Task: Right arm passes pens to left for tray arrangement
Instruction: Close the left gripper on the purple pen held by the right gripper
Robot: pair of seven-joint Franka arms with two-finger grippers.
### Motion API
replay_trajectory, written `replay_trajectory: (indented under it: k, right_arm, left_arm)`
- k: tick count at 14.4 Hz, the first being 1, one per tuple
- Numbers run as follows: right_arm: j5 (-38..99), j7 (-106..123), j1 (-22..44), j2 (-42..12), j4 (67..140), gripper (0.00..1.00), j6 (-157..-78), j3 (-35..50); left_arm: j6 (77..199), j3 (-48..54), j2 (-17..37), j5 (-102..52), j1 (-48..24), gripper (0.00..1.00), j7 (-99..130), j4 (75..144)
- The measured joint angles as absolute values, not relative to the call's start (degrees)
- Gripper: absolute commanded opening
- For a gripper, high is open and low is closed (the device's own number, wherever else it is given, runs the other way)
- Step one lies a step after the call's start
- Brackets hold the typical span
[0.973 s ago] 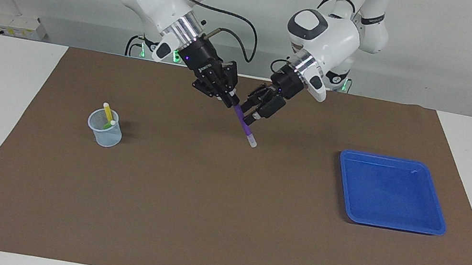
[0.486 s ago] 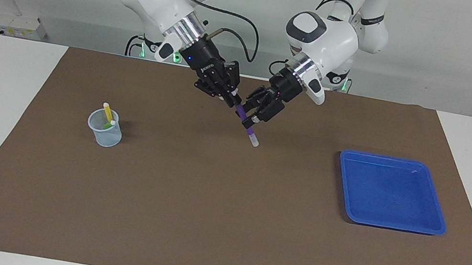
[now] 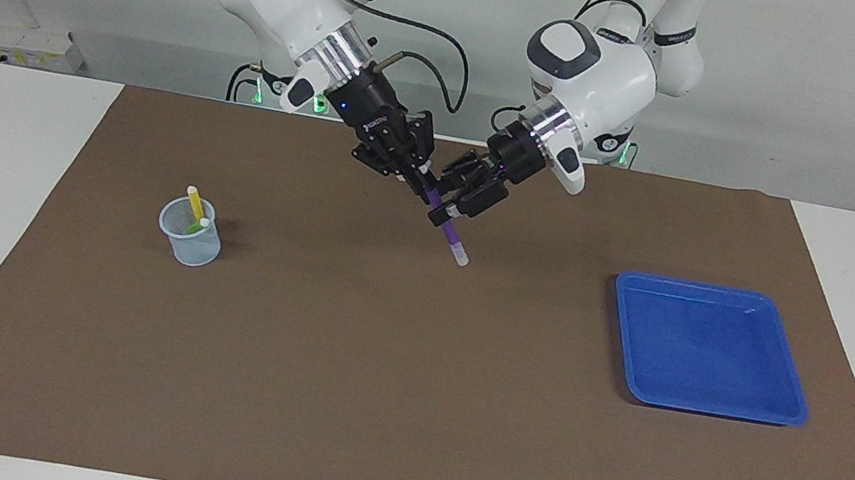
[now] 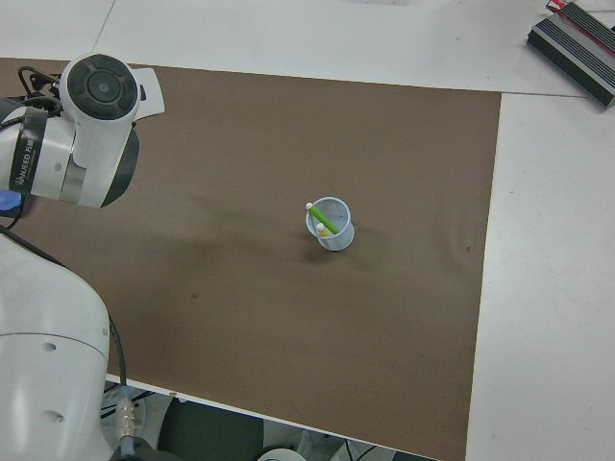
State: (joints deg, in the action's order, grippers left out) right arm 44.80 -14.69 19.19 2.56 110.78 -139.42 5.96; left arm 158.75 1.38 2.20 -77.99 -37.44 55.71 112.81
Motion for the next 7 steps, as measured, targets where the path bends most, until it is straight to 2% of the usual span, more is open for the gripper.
replay_trajectory:
  k: [7]
  right_arm:
    - [44.8,-14.7,19.3,2.6,110.9,0.00,-139.4,6.0]
  left_arm:
    - [154.9,1.2,0.7,-78.0,-36.0,0.84,54.8,113.4]
